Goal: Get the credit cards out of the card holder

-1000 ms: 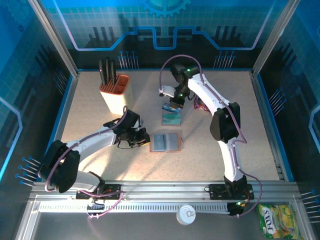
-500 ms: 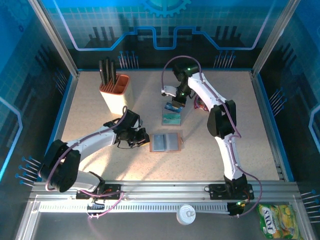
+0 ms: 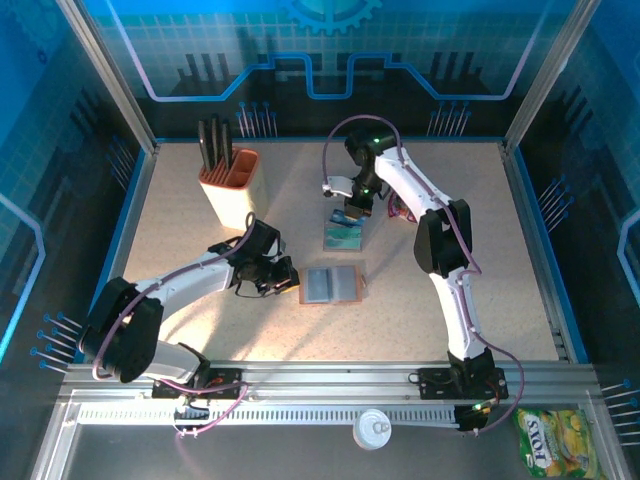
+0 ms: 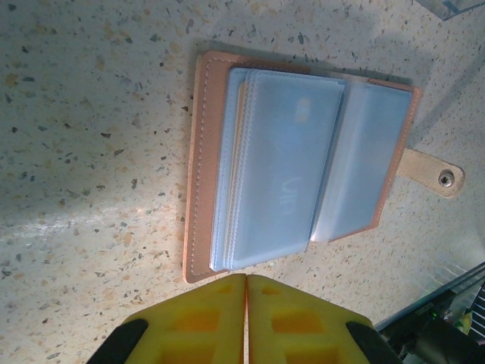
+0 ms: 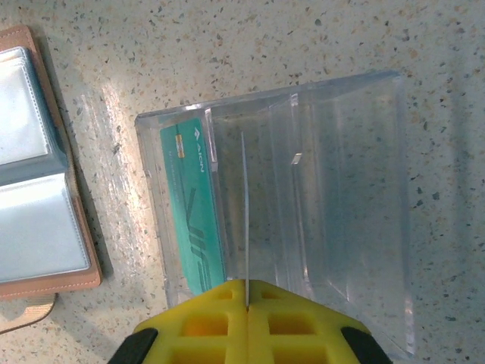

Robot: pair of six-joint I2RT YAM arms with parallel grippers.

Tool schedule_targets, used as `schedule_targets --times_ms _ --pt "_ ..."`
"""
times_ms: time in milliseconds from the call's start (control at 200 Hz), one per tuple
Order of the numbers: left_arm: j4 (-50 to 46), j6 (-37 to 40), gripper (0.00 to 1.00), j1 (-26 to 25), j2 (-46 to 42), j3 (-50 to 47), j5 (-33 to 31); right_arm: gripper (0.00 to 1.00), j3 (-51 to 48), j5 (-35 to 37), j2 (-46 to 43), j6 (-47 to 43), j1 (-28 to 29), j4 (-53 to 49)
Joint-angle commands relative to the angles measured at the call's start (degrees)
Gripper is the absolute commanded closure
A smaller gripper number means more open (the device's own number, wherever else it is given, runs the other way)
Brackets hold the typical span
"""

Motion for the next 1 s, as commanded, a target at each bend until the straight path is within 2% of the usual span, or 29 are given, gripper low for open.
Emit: schedule_targets --times_ms 0,70,185,505,995 --pt "-0.64 -0.27 0.9 0.31 0.35 -0.32 -0.04 0.9 -0.53 -0.92 2.19 -0.95 0.44 -1.1" --pt "-0.74 -0.27 0.9 0.35 0.31 -0.4 -0.04 0.8 -0.53 -0.54 2.04 -0.5 0.43 -0.69" --pt "-0.63 -0.25 0.9 0.3 -0.04 -0.67 -0.22 0.76 -1.28 1.11 0.48 0.93 0.28 1.93" --pt "-0.05 -0.02 0.9 0.3 -0.39 -1.41 0.05 0.77 -4.07 2.99 -2.19 4.79 0.62 8.94" --pt "0.16 0.22 0.9 0.54 0.4 -0.9 0.33 0.76 -4.4 2.26 -3.98 6.24 0.89 11.71"
